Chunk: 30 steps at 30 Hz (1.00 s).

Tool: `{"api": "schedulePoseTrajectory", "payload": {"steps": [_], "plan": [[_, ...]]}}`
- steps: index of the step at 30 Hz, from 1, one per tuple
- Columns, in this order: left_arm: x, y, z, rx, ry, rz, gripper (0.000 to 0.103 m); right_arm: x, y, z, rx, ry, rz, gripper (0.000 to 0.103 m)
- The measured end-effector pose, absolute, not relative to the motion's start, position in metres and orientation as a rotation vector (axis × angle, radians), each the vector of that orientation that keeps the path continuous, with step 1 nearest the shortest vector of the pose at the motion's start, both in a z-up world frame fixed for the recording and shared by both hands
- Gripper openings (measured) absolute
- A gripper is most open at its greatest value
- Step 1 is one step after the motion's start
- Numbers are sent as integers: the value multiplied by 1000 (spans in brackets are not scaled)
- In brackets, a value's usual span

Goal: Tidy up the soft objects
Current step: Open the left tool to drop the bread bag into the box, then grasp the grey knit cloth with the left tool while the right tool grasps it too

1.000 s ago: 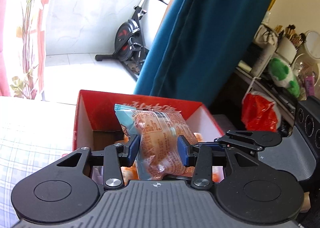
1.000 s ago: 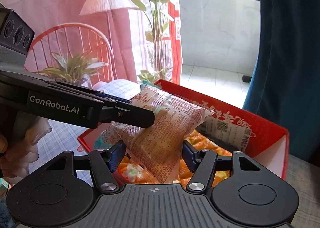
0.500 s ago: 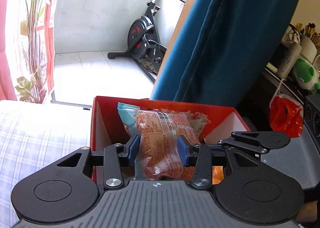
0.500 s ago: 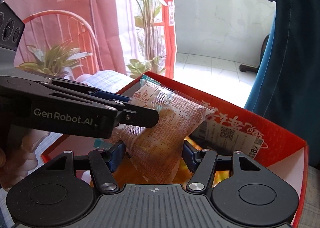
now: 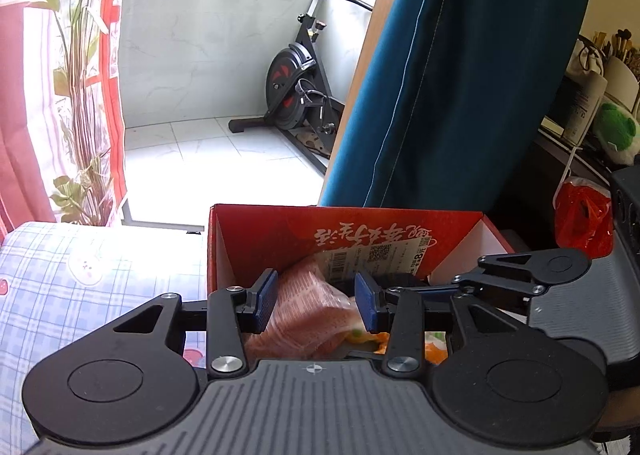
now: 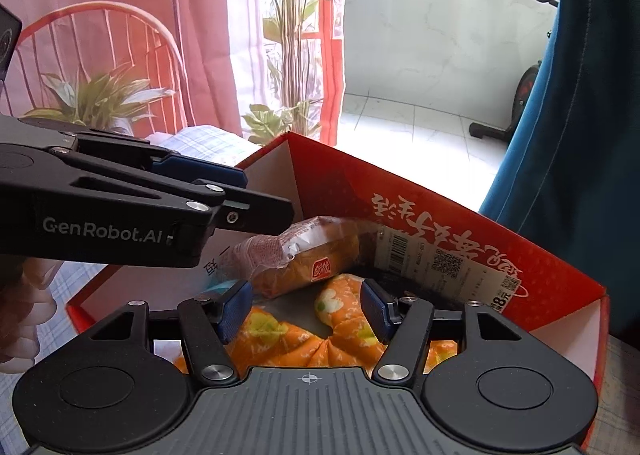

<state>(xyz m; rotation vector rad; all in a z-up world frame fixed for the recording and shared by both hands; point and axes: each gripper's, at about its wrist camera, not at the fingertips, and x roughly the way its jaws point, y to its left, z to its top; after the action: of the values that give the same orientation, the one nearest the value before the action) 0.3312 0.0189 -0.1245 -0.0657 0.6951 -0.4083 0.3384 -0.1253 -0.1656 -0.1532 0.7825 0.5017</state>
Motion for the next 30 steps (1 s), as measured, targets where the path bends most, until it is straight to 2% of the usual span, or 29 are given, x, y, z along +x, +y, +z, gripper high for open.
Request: {"api": "schedulePoseTrajectory", "payload": {"steps": [17, 30], "plan": [[227, 24, -119, -16, 663, -373, 44, 227, -170, -136, -105, 681, 449, 57], [153, 35, -153, -6, 723, -361, 45, 137, -196, -164, -46, 702, 445, 57]]}}
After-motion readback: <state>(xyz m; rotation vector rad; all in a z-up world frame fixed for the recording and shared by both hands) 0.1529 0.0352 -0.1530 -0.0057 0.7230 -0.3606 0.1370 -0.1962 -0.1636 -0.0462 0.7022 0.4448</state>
